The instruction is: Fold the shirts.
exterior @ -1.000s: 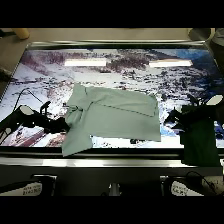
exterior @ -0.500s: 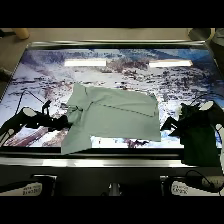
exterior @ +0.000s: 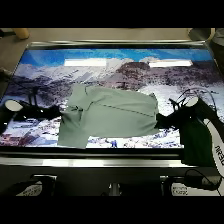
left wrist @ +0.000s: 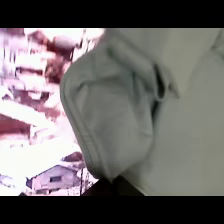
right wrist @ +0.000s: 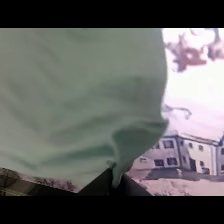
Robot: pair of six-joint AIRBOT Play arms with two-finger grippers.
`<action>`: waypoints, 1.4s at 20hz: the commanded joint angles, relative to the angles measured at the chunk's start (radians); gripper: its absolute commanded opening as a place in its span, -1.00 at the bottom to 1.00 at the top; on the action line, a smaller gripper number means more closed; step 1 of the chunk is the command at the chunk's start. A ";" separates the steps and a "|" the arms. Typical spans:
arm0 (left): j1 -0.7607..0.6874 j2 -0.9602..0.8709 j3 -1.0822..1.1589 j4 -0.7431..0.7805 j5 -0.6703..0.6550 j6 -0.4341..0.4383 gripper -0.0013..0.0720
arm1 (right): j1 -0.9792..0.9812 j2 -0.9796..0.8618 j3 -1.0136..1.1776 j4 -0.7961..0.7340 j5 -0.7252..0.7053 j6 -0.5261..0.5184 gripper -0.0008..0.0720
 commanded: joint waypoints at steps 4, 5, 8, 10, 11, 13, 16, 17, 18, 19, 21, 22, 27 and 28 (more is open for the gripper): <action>0.055 0.314 0.714 0.147 -0.036 -0.001 -0.91 | -0.011 0.383 0.630 -0.045 -0.098 -0.009 -0.93; 0.062 0.351 0.841 0.162 -0.007 -0.005 -0.91 | -0.011 0.461 0.727 -0.069 -0.158 -0.008 -0.93; 0.064 0.455 1.057 0.174 0.035 -0.127 -0.91 | -0.011 0.670 0.877 -0.103 -0.203 0.000 -0.93; 0.064 0.517 1.066 0.181 0.031 -0.151 -0.91 | -0.011 0.754 0.877 -0.176 -0.164 0.048 -0.93; 0.064 0.531 1.066 0.199 0.017 -0.151 -0.91 | -0.011 0.772 0.877 -0.197 -0.135 0.059 -0.93; 0.064 0.534 1.066 0.237 -0.044 -0.151 -0.91 | -0.011 0.780 0.877 -0.226 -0.063 0.052 -0.93; 0.064 0.513 1.066 0.294 -0.177 -0.150 -0.91 | -0.011 0.767 0.877 -0.255 -0.001 0.052 -0.93; 0.064 0.500 1.066 0.311 -0.211 -0.149 -0.91 | -0.011 0.757 0.877 -0.266 0.024 0.054 -0.93; 0.064 0.485 1.066 0.317 -0.245 -0.140 -0.91 | -0.011 0.738 0.877 -0.286 0.073 0.079 -0.93; 0.064 0.461 1.066 0.319 -0.293 -0.128 -0.91 | -0.011 0.708 0.876 -0.290 0.158 0.115 -0.93; 0.064 0.383 1.062 0.321 -0.421 -0.128 -0.91 | -0.011 0.614 0.852 -0.285 0.377 0.136 -0.93; 0.064 0.331 1.042 0.321 -0.478 -0.126 -0.91 | -0.011 0.562 0.814 -0.285 0.445 0.140 -0.93; 0.026 0.088 0.702 0.321 -0.432 -0.068 -0.91 | -0.011 0.308 0.379 -0.285 0.215 0.150 -0.93; 0.006 0.024 0.609 0.320 -0.353 -0.068 -0.91 | -0.011 0.249 0.330 -0.275 0.103 0.149 -0.93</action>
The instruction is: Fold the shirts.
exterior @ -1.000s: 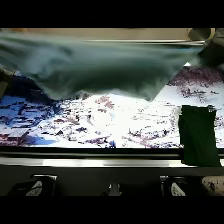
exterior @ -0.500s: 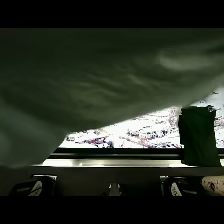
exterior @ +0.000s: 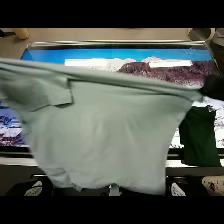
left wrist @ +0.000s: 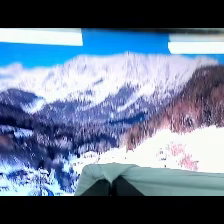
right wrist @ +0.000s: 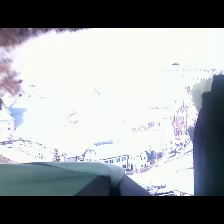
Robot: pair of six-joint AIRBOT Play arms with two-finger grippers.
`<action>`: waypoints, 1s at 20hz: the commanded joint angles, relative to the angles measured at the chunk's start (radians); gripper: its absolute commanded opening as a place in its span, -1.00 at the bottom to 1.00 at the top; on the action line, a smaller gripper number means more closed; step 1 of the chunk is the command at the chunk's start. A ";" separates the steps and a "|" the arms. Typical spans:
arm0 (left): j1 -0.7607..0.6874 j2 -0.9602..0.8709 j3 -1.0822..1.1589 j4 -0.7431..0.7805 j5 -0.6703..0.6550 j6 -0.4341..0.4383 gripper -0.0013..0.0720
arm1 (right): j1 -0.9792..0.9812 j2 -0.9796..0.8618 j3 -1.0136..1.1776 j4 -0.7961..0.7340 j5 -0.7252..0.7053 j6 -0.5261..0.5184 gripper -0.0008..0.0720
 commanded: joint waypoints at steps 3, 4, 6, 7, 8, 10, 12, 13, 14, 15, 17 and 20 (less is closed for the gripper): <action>-0.074 -0.317 -0.318 -0.018 0.324 0.020 -0.91 | 0.001 -0.340 -0.198 0.100 -0.506 -0.033 -0.93; -0.082 -0.378 -0.316 -0.047 0.388 0.020 -0.91 | 0.001 -0.391 -0.198 0.155 -0.598 -0.047 -0.93; -0.092 -0.484 -0.303 -0.136 0.535 0.018 -0.91 | 0.001 -0.454 -0.198 0.250 -0.726 -0.049 -0.93; -0.093 -0.522 -0.296 -0.184 0.595 0.018 -0.91 | 0.002 -0.479 -0.198 0.300 -0.765 -0.056 -0.93; -0.093 -0.554 -0.293 -0.234 0.649 0.018 -0.91 | 0.012 -0.499 -0.198 0.317 -0.793 -0.088 -0.93; -0.107 -0.610 -0.294 -0.274 0.723 0.018 -0.91 | 0.045 -0.532 -0.198 0.293 -0.854 -0.157 -0.93; -0.120 -0.647 -0.294 -0.274 0.745 0.043 -0.91 | 0.061 -0.560 -0.198 0.290 -0.923 -0.159 -0.93; -0.122 -0.653 -0.294 -0.274 0.745 0.082 -0.91 | 0.061 -0.563 -0.198 0.289 -0.942 -0.157 -0.93; -0.116 -0.648 -0.294 -0.273 0.744 0.121 -0.91 | 0.051 -0.559 -0.193 0.271 -0.945 -0.158 -0.93; -0.102 -0.636 -0.287 -0.269 0.728 0.135 -0.91 | 0.037 -0.551 -0.182 0.242 -0.923 -0.158 -0.93; -0.065 -0.619 -0.262 -0.266 0.599 0.134 -0.90 | -0.003 -0.531 -0.164 0.202 -0.797 -0.157 -0.93; -0.042 -0.639 -0.285 -0.180 0.328 0.054 -0.91 | -0.020 -0.545 -0.177 0.164 -0.478 -0.118 -0.93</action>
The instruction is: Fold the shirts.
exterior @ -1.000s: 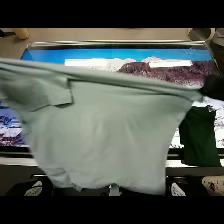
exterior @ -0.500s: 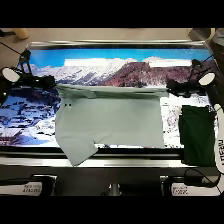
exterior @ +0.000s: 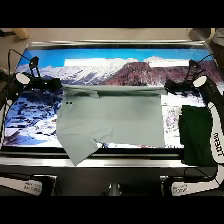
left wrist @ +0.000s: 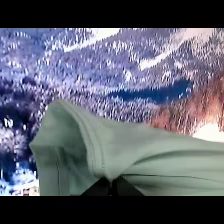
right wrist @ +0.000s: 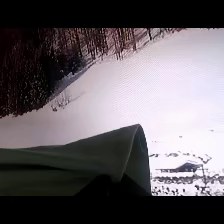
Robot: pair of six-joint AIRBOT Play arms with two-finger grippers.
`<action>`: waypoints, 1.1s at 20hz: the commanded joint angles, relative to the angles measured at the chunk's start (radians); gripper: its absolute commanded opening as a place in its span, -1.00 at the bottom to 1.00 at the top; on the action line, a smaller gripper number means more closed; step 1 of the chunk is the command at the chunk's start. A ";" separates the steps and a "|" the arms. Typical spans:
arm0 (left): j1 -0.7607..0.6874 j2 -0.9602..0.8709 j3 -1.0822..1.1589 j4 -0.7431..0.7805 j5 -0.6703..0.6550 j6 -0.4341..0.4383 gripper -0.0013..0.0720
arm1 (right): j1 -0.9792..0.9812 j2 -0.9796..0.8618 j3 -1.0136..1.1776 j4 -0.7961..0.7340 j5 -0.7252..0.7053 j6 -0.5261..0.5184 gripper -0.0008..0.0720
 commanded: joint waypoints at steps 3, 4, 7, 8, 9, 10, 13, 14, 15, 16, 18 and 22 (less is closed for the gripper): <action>0.006 -0.055 -0.107 0.060 -0.230 -0.121 -0.90 | 0.037 -0.074 -0.039 -0.046 0.268 0.065 -0.93; 0.008 -0.056 -0.109 0.042 -0.245 -0.124 -0.86 | 0.051 -0.082 -0.038 -0.040 0.272 0.093 -0.90; 0.058 -0.018 -0.040 0.025 -0.325 -0.122 0.22 | 0.039 -0.036 -0.016 -0.043 0.387 0.111 0.29; 0.088 0.006 -0.010 0.025 -0.363 -0.113 0.25 | 0.017 -0.005 -0.008 -0.048 0.442 0.111 0.31; 0.117 0.035 0.000 0.026 -0.406 -0.095 0.25 | -0.012 0.024 -0.007 -0.048 0.509 0.111 0.31; 0.145 0.071 -0.010 0.043 -0.456 -0.093 0.25 | -0.044 0.048 -0.010 -0.054 0.580 0.115 0.31; 0.177 0.215 -0.218 0.124 -0.521 -0.048 0.25 | -0.108 0.131 -0.134 -0.094 0.663 0.089 0.30; 0.178 0.279 -0.355 0.124 -0.500 -0.048 0.25 | -0.116 0.179 -0.225 -0.094 0.627 0.087 0.30; 0.175 0.340 -0.492 0.106 -0.465 -0.043 0.25 | -0.117 0.223 -0.307 -0.092 0.583 0.080 0.30; 0.173 0.402 -0.633 0.084 -0.428 -0.022 0.25 | -0.117 0.261 -0.381 -0.088 0.546 0.071 0.30; 0.172 0.496 -0.830 0.076 -0.381 -0.009 0.25 | -0.117 0.303 -0.465 -0.088 0.520 0.052 0.29; 0.171 0.567 -0.991 -0.013 -0.298 0.014 0.25 | -0.117 0.306 -0.476 -0.084 0.528 0.051 0.29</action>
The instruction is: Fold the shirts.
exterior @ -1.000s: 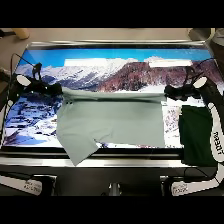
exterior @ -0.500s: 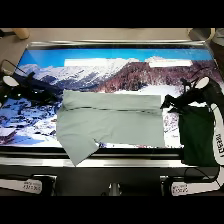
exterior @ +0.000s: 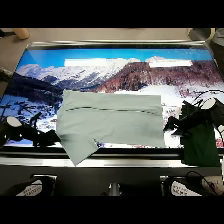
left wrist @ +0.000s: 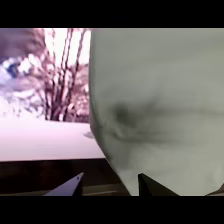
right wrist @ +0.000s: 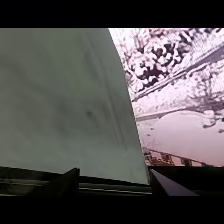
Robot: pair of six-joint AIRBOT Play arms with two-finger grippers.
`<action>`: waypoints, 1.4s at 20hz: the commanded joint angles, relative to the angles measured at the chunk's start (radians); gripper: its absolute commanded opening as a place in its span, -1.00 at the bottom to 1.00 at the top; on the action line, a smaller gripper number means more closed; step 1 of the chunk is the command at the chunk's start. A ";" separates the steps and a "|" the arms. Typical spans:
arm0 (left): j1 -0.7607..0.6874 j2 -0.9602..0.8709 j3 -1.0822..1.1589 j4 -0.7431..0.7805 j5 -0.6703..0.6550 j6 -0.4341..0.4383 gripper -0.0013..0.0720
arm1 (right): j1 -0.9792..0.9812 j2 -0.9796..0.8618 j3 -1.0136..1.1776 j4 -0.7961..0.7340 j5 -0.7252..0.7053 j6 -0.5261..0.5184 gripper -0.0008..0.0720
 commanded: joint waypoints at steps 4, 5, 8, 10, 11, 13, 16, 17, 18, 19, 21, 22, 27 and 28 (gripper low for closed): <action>-0.039 0.058 -0.163 -0.126 0.168 0.023 0.25 | -0.003 0.023 -0.042 -0.010 0.019 -0.008 0.32; -0.058 0.058 -0.163 -0.132 0.197 0.002 0.25 | -0.003 0.024 -0.051 -0.012 0.023 -0.008 0.36; -0.107 0.058 -0.163 -0.132 0.235 -0.032 -0.19 | -0.003 0.024 -0.134 -0.006 0.026 -0.008 0.42; -0.110 0.059 -0.162 -0.131 0.238 -0.030 -0.90 | 0.000 0.024 -0.199 0.026 -0.001 -0.023 0.58; -0.110 0.061 -0.161 -0.132 0.239 -0.030 -0.90 | 0.000 0.024 -0.227 0.039 -0.024 -0.030 0.58; -0.110 0.061 -0.160 -0.132 0.238 -0.029 -0.90 | 0.000 0.024 -0.269 0.046 -0.093 -0.041 0.57; -0.110 0.063 -0.157 -0.132 0.230 -0.007 -0.90 | 0.000 0.024 -0.293 0.067 -0.221 -0.049 0.17; -0.110 0.067 -0.157 -0.132 0.232 -0.007 -0.90 | 0.000 0.024 -0.293 0.086 -0.243 -0.049 -0.11; -0.110 0.074 -0.155 -0.132 0.235 0.004 -0.90 | 0.000 0.024 -0.291 0.105 -0.256 -0.050 -0.68; -0.110 0.084 -0.143 -0.132 0.232 0.026 -0.90 | 0.000 0.024 -0.281 0.109 -0.259 -0.051 -0.93; -0.109 0.109 -0.081 -0.128 0.227 0.037 -0.91 | 0.000 0.032 -0.233 0.113 -0.248 -0.084 -0.93; -0.110 0.120 -0.035 -0.128 0.227 0.037 -0.91 | 0.000 0.040 -0.201 0.113 -0.225 -0.084 -0.94; -0.110 0.112 0.236 -0.128 0.222 0.032 -0.91 | 0.000 0.091 -0.007 0.218 -0.230 -0.079 -0.94; -0.110 0.089 0.285 -0.128 0.237 0.026 -0.91 | 0.000 0.079 0.029 0.230 -0.268 -0.075 -0.94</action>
